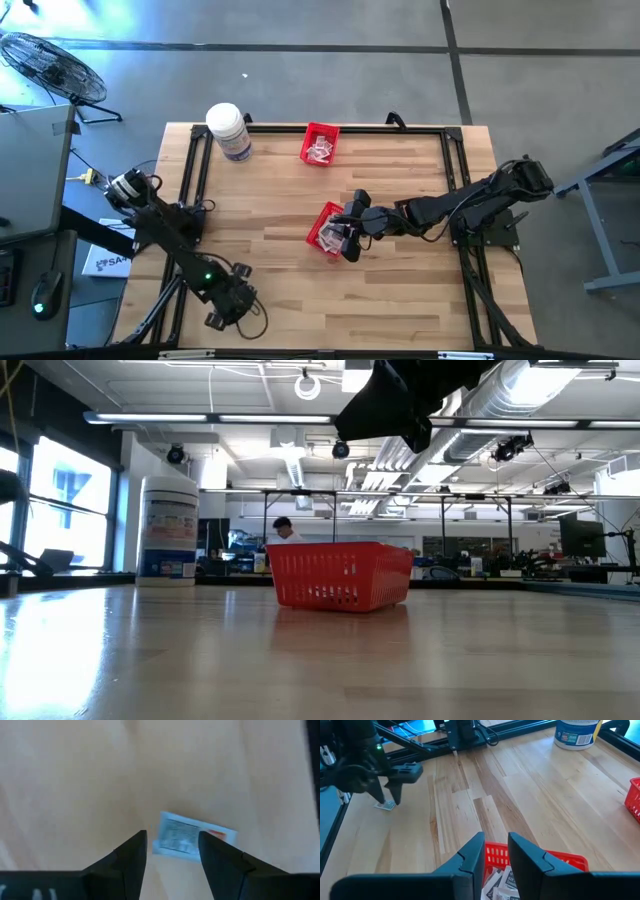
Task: Pick & Place First Aid Supplies
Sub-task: Put the white ointment pack into the top red bin
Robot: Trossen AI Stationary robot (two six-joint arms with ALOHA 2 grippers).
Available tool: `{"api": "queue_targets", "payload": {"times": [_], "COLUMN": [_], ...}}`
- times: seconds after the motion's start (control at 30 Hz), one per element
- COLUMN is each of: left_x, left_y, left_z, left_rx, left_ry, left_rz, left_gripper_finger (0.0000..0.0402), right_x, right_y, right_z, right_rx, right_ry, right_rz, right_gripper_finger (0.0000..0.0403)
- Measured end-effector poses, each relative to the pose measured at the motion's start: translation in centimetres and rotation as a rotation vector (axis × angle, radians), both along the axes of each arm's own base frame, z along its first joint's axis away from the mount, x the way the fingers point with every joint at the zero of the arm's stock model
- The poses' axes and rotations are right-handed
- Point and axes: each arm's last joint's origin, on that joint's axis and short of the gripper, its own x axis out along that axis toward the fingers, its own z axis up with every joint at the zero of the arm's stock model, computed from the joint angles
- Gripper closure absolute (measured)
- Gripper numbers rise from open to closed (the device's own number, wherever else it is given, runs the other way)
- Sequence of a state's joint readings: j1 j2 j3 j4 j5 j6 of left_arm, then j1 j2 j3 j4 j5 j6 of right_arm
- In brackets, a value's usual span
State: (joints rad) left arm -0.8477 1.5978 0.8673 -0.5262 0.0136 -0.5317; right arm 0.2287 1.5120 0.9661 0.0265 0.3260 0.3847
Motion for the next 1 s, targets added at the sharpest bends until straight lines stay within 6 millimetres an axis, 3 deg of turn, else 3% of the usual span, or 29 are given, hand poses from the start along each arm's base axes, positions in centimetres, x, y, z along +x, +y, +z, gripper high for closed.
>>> {"api": "queue_targets", "payload": {"times": [0.17, 0.73, 1.0], "left_x": [-0.7, -0.8, -1.1], "left_y": [-0.7, -0.4, 0.1], "left_z": [-0.2, -0.6, -1.4], "left_rx": [0.036, -0.015, 0.000], "left_ry": [-0.047, 0.011, -0.008], "left_rz": [-0.078, 0.038, 0.071], "left_gripper_finger": [0.0227, 0.0229, 0.0296], "right_x": [0.0, 0.0, 0.0], "right_y": [0.0, 0.0, 0.0], "right_z": [0.0, 0.0, 0.0], "right_rx": [0.000, 0.000, 0.000], "right_ry": [0.000, 0.000, 0.000], "right_rz": [0.001, 0.000, 0.000], "right_gripper_finger": [0.0324, 0.0324, 0.0324]}}
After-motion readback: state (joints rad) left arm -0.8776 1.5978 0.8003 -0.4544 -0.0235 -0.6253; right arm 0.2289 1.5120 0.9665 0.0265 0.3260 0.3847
